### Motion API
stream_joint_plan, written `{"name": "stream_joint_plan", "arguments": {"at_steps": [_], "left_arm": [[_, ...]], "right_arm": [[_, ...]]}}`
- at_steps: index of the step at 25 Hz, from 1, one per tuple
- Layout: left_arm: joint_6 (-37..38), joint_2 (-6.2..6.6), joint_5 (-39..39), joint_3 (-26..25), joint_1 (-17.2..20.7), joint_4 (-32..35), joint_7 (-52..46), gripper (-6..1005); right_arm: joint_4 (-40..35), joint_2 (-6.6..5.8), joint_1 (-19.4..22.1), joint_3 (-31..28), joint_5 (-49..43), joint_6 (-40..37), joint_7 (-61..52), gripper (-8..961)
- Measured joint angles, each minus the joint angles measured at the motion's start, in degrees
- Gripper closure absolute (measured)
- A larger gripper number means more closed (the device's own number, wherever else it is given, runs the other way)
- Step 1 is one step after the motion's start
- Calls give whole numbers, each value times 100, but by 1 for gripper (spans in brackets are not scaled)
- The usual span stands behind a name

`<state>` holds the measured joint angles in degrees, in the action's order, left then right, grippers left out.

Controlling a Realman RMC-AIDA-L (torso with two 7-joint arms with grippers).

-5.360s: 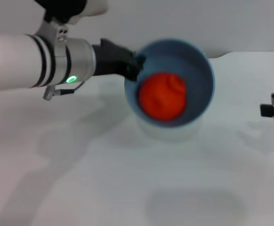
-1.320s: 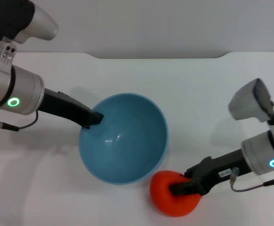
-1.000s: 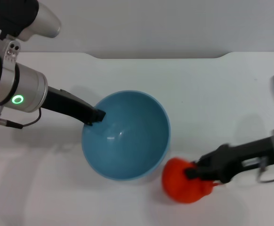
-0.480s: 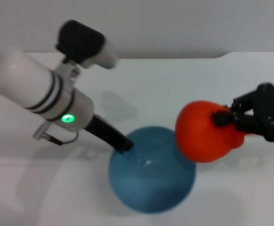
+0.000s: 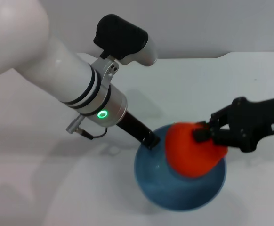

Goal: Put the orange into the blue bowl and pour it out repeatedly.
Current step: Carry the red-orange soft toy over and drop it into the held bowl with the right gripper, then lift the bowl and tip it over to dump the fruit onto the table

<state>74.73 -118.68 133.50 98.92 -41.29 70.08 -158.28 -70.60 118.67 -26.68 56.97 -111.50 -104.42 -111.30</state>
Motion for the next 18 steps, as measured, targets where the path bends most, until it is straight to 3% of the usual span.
{"name": "stream_joint_plan", "arguments": {"at_steps": [5, 12, 15, 18], "left_arm": [[-96, 2, -13, -38, -109, 12, -8, 1000], [-596, 17, 15, -1, -41, 146, 39, 999], [-1269, 57, 143, -27, 300, 429, 65, 1000], [-2341, 68, 601, -1, 909, 913, 315, 1000]], "right_arm": [[63, 12, 115, 165, -44, 143, 208, 877], [-486, 9, 376, -101, 60, 147, -31, 695], [-832, 9, 594, -498, 83, 167, -484, 576], [-945, -15, 774, -994, 75, 135, -880, 437]]}}
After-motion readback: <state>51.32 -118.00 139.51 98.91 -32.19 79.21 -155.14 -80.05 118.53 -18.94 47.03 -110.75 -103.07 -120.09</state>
